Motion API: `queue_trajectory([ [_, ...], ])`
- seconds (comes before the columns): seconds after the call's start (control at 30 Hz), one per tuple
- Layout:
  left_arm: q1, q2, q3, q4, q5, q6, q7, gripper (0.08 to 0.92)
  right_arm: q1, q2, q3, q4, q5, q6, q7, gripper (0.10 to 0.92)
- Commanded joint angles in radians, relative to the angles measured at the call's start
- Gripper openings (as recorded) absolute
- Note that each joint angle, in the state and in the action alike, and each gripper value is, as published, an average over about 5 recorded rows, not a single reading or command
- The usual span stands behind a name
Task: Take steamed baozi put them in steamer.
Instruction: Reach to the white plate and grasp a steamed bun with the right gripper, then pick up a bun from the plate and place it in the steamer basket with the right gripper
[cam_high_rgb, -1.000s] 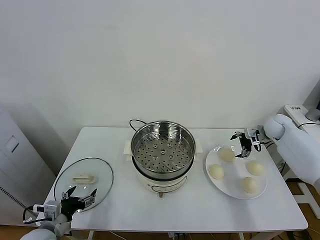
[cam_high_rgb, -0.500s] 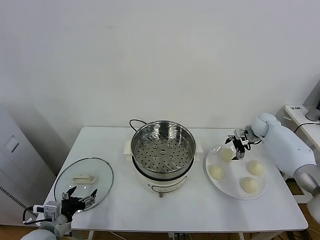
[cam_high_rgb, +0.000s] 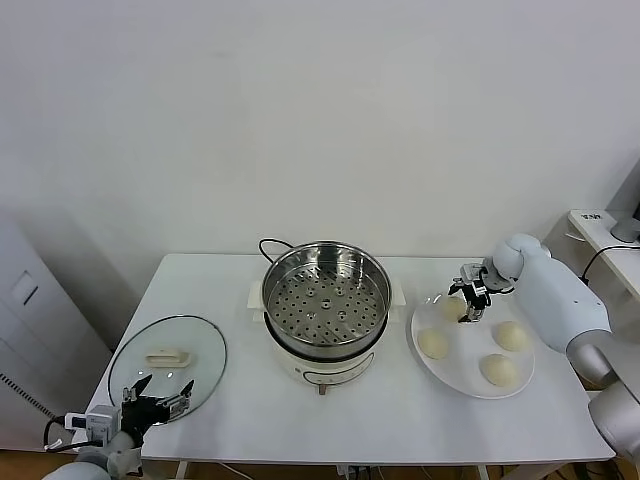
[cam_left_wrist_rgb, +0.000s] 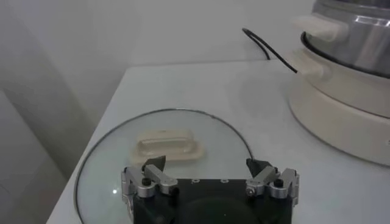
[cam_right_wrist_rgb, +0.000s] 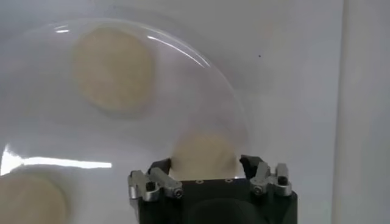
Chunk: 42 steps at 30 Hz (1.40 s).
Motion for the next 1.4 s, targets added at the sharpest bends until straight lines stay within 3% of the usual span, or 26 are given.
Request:
queue_trajectory([
  [0.03,0.001,0.0,-0.002,-0.005,-0.001,0.0,0.0,0.823,-0.005,0.017,0.034,-0.027,-0.026,0.002,-0.001,0.622],
  [0.27,0.004,-0.005,-0.005,-0.009,-0.002,0.002,-0.002,0.823,-0.012,0.018,0.039,-0.023,-0.011,0.003,-0.016,0.55],
  [0.5,0.006,-0.014,-0.006,-0.022,0.0,0.009,-0.005,0.823,0.005,-0.026,-0.023,0.053,0.053,-0.007,-0.037,0.542],
  [0.73,0.016,-0.026,-0.01,-0.04,0.007,0.014,-0.009,0.823,0.127,-0.134,-0.222,0.237,0.21,-0.038,-0.065,0.532],
  [0.97,0.033,-0.02,-0.012,-0.052,0.014,0.01,-0.009,0.823,0.444,-0.223,-0.518,0.457,0.467,-0.017,-0.094,0.533],
  [1.17,0.037,-0.018,-0.005,-0.058,0.02,0.009,-0.009,0.823,0.631,-0.143,-0.654,0.498,0.609,0.115,-0.112,0.535],
  [1.4,0.041,-0.02,-0.002,-0.065,0.031,0.012,-0.01,0.823,0.681,0.017,-0.683,0.457,0.637,0.317,-0.136,0.535],
])
